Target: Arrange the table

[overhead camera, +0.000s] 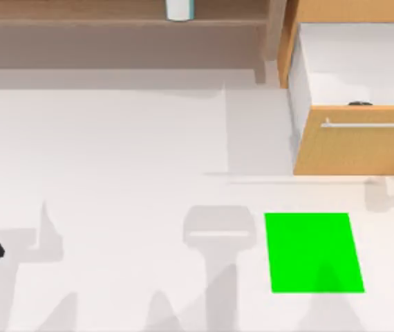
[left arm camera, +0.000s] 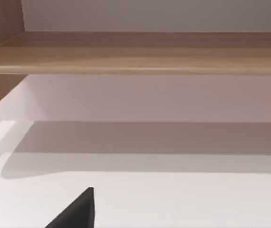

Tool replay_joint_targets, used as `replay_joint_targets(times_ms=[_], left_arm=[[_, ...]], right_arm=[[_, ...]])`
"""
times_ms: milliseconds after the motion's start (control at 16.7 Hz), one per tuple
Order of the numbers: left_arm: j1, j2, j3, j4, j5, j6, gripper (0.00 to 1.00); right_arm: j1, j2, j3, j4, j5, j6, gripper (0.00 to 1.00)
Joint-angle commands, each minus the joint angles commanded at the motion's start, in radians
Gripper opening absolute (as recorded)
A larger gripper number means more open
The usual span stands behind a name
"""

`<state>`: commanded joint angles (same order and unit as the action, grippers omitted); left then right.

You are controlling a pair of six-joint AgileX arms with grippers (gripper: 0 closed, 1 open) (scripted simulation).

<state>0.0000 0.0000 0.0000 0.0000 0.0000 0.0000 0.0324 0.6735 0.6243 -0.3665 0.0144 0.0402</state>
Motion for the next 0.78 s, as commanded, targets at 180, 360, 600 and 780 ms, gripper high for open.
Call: replay_joint_targets(times_ms=[180,360,600,780], left_arm=[[0.0,0.0,0.0,0.0,0.0,0.0,1.0],[0.0,0.0,0.0,0.0,0.0,0.0,1.0],[0.0,0.0,0.0,0.0,0.0,0.0,1.0],[0.0,0.0,0.0,0.0,0.0,0.0,1.0]], right_arm=[[0.022,0.343,0.3,-0.168,0.0,0.02,1.0],[0.05,0.696,0.608,-0.338,0.0,0.039,1.0],[0.085,1.138,0.988,-0.548,0.001,0.063,1.0],[0.101,1.415,1.226,-0.68,0.003,0.079,1.0]])
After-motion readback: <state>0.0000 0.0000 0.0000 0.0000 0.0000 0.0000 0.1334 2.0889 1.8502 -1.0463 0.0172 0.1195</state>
